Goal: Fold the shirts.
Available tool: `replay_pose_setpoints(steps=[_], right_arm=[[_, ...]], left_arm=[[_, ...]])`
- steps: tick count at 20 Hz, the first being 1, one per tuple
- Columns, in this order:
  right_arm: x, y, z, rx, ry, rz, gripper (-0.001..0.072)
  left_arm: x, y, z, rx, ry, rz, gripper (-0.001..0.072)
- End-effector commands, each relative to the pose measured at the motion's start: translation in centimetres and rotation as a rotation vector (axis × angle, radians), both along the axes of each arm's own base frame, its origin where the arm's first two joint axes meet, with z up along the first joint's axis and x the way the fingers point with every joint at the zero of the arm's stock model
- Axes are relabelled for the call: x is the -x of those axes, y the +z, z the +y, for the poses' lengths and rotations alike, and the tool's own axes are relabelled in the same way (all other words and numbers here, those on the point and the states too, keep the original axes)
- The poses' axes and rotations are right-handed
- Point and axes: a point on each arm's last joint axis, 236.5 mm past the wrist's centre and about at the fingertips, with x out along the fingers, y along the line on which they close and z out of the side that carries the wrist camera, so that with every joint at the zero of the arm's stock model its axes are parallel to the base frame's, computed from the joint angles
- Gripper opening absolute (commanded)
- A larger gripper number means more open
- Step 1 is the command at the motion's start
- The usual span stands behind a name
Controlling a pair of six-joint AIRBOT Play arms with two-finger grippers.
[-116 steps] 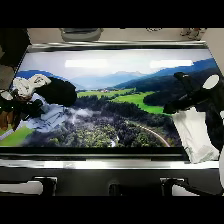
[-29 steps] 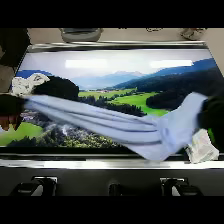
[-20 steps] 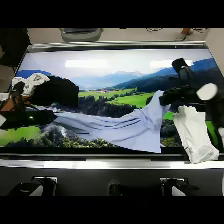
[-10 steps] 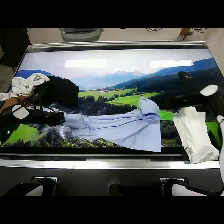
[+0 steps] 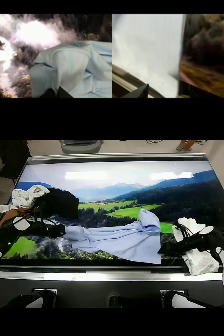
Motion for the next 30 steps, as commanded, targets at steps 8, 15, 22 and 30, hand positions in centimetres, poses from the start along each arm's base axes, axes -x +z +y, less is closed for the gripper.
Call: replay_pose_setpoints(steps=[8,15,22,30], right_arm=[[-0.6,-0.6,5.5,-0.042,0.041,-0.058,0.0052],[-13.2,34.6,-0.2,0.421,0.103,-1.160,0.0052],[4.1,65.3,-1.2,0.814,-0.276,-1.963,0.0053],[3.2,61.5,-1.8,0.786,-0.261,-1.789,0.0052]], left_arm=[[-0.9,1.2,0.4,-0.003,0.013,-0.046,0.0030],[-4.3,34.4,1.6,-0.002,0.044,-0.833,0.0030],[12.4,61.3,1.4,0.109,0.094,-1.525,0.0030],[12.3,61.1,2.4,0.058,0.125,-1.532,0.0029]])
